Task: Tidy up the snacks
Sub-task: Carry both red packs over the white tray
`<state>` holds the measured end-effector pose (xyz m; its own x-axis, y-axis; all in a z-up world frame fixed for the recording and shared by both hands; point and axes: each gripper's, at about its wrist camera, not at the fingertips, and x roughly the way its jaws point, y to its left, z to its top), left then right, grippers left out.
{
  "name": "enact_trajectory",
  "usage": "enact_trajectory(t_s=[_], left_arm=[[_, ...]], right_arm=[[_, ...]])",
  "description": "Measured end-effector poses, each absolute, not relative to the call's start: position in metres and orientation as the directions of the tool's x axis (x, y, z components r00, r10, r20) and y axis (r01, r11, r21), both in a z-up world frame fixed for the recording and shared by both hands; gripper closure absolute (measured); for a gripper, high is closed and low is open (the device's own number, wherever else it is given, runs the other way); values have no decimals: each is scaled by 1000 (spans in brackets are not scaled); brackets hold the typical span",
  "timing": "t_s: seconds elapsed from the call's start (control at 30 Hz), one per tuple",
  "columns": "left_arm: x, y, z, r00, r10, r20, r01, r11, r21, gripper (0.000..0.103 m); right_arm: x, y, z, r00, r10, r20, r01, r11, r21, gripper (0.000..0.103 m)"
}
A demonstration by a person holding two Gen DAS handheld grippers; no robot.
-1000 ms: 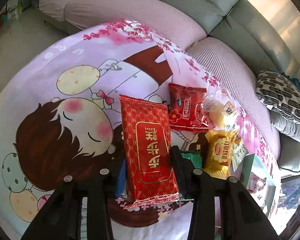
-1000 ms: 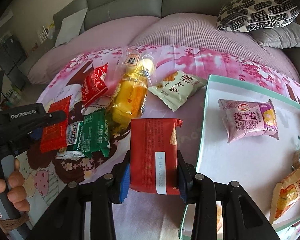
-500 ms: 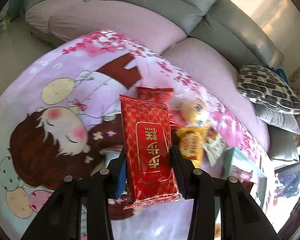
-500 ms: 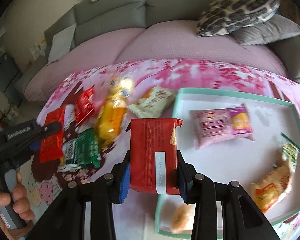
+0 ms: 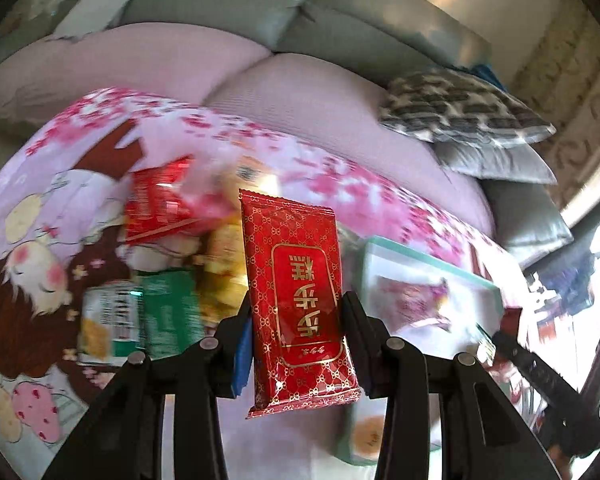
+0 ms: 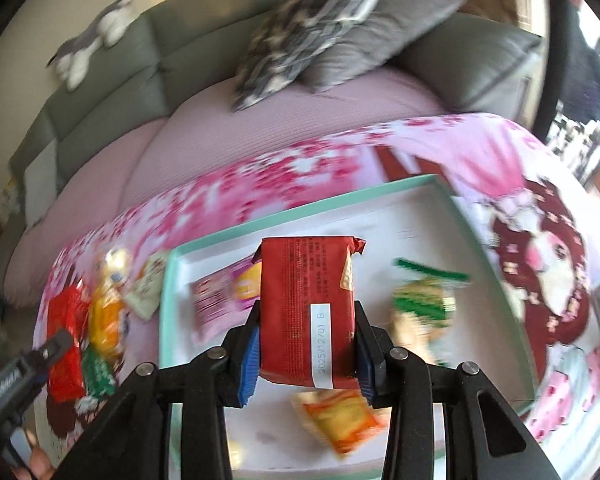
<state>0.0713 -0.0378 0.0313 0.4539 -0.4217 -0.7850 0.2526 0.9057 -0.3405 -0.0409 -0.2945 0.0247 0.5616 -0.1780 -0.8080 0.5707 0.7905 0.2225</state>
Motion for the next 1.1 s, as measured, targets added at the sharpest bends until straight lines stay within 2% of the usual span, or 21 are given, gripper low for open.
enact_trajectory(t_s=[0.4,1.1], left_arm=[[30,-122,29,348,-516,-783,494,811,-314,60],[20,-165,-15,223,-489,-844,570,767,-294,60]], right_arm=[[-74,-346,27,547,-245,-800,678,691,252,61],[-44,-336,-3,555,-193,-809,616,749,243,61]])
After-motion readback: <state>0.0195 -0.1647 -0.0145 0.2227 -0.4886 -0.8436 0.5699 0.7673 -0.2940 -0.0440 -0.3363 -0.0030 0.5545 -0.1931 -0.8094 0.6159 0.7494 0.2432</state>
